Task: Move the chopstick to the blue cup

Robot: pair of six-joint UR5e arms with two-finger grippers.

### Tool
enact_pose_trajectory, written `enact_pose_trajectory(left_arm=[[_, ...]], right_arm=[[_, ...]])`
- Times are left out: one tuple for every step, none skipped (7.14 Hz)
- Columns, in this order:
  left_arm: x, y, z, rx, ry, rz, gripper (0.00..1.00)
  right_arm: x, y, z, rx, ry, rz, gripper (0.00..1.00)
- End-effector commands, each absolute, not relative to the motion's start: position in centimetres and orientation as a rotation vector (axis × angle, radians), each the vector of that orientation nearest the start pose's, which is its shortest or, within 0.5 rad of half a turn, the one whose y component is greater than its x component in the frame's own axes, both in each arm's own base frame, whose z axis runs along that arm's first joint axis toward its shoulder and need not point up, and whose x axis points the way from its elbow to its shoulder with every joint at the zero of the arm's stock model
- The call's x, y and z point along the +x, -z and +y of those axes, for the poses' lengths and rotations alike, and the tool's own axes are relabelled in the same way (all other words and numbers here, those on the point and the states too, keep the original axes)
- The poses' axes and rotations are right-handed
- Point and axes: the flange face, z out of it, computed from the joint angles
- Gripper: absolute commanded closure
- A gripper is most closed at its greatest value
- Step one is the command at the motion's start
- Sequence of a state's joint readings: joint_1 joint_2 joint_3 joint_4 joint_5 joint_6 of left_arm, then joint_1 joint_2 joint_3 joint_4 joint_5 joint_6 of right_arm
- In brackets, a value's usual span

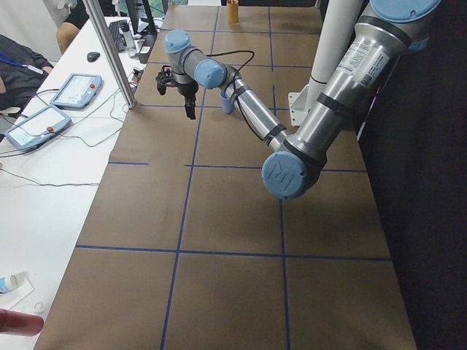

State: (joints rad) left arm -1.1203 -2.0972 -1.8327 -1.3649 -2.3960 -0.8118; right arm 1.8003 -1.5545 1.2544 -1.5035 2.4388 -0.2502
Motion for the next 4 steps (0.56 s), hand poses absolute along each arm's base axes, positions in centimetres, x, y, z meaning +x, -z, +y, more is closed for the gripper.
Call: enact_pose_trajectory(left_arm=[[21.2, -25.1, -57.6, -0.028, 0.091, 0.969, 0.00], [21.3, -25.1, -57.6, -0.029, 0.089, 0.969, 0.00], [21.3, -25.0, -57.6, -0.027, 0.088, 0.971, 0.00], [21.3, -24.9, -57.5, -0.025, 0.087, 0.972, 0.00]], right_arm=[[16.4, -81.4, -43.7, 0.000, -0.091, -0.860, 0.00], [16.7, -80.8, -44.6, 0.016, -0.117, -0.838, 0.00], [17.3, -80.7, -46.2, 0.017, -0.131, -0.801, 0.00], [17.9, -80.4, -48.1, 0.016, -0.132, -0.784, 0.00]])
